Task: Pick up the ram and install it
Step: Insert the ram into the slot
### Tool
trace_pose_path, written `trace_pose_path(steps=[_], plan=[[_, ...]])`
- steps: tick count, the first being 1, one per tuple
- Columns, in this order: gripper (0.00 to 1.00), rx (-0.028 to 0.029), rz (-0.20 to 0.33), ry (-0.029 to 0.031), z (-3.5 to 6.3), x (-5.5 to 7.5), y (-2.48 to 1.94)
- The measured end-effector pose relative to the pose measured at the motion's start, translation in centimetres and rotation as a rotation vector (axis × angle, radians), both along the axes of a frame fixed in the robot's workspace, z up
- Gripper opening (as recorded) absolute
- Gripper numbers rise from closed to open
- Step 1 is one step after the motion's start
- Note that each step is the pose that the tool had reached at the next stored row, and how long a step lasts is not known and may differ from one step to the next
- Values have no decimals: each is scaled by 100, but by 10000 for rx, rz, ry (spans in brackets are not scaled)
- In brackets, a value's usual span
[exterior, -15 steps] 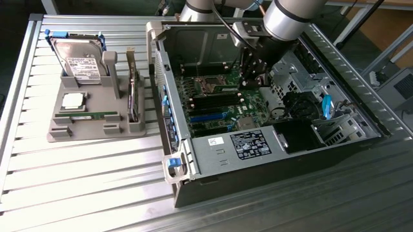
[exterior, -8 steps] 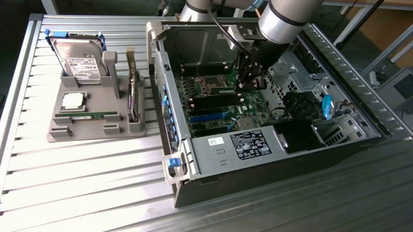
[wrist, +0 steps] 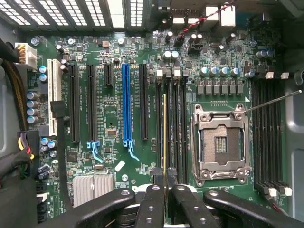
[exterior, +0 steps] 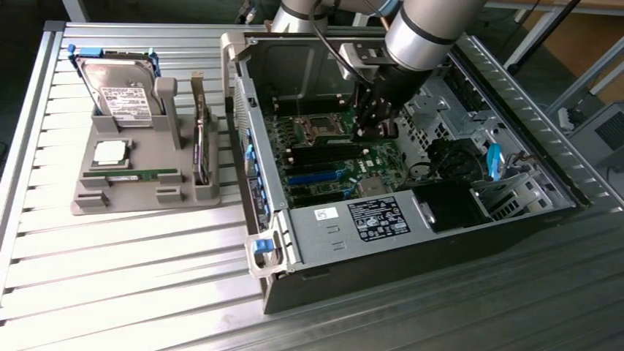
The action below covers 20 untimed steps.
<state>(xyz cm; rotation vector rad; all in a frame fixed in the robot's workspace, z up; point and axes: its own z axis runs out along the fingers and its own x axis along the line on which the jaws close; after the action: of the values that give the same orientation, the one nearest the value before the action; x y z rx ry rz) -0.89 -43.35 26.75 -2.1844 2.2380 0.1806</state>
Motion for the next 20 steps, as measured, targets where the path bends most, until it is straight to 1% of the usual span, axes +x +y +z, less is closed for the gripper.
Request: trace_pose_path(steps=[6,9,12,13,15,16,17,18,19,20], plan=[[11,-4,0,-1,-77,-17,0],[11,-4,3,0,-103,-103,0],[11,-12,9,0,-118,-148,0],[11,-62,21,1,-122,-152,1],[11,-202,35,0,-127,-157,5],[11,-336,42,0,-133,-163,12],[11,-456,49,1,-138,-169,20],[11,-462,50,2,-141,-171,30],[11,-462,58,0,-152,-181,75],[11,-462,85,-1,-160,-194,83]])
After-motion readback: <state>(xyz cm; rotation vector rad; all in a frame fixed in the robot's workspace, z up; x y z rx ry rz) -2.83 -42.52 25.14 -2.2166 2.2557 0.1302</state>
